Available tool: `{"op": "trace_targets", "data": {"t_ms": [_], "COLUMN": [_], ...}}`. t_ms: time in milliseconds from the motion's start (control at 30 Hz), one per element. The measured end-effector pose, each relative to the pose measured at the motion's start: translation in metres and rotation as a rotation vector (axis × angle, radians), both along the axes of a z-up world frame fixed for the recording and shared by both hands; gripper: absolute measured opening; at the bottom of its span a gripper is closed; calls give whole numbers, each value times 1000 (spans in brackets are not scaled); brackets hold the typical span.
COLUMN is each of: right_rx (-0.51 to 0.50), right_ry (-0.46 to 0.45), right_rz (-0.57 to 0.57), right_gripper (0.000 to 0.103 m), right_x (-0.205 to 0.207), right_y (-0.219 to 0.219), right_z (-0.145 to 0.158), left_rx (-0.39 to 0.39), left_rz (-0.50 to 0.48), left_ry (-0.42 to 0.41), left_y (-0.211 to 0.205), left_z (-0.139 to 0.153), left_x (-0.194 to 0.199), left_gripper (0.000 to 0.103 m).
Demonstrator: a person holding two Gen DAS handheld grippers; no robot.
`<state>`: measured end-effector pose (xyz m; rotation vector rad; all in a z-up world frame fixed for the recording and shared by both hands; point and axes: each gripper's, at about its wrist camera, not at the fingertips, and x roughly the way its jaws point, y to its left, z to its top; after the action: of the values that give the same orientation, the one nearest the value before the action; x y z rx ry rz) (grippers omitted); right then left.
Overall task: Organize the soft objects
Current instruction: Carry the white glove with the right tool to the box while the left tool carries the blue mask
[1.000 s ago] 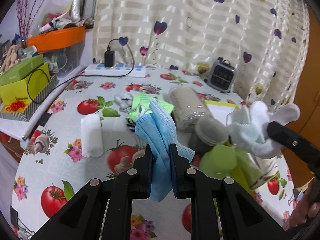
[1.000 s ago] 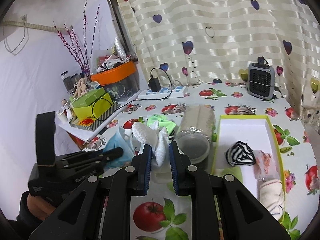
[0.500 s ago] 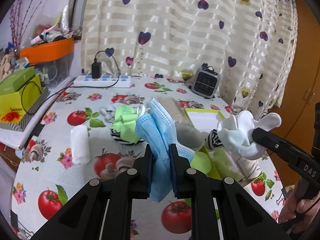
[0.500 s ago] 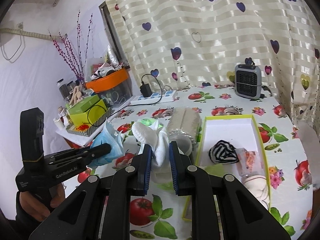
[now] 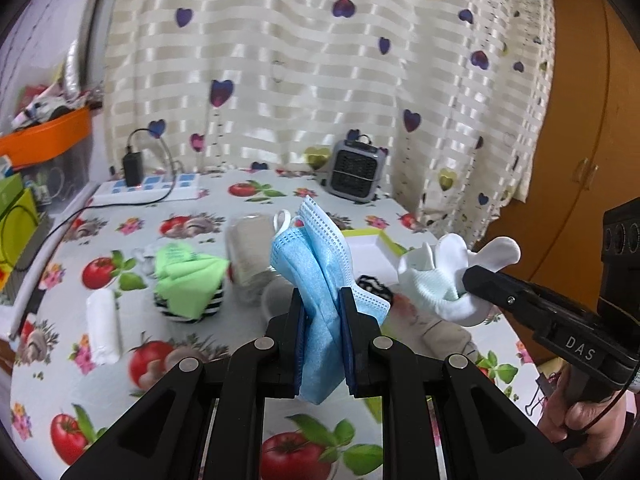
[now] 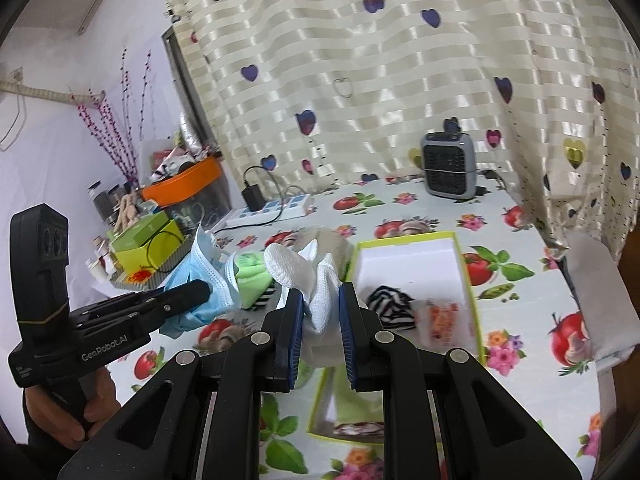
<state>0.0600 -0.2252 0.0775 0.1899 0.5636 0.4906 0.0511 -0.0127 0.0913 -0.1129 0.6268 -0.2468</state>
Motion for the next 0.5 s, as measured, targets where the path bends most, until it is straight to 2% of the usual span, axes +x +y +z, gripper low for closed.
{"op": "trace_targets", "data": {"t_ms": [500], "right_rx": [-15], "right_ry": [60], "right_rz": [-87], "right_gripper": [18], "right_x": [30], "right_y": [-33], "right_z": [-23], "left_rx": [21], "left_rz": [-110], "left_ry": [61], "left_y": [-52], "left_z": [-15], "left_x": [40], "left_gripper": [15]}}
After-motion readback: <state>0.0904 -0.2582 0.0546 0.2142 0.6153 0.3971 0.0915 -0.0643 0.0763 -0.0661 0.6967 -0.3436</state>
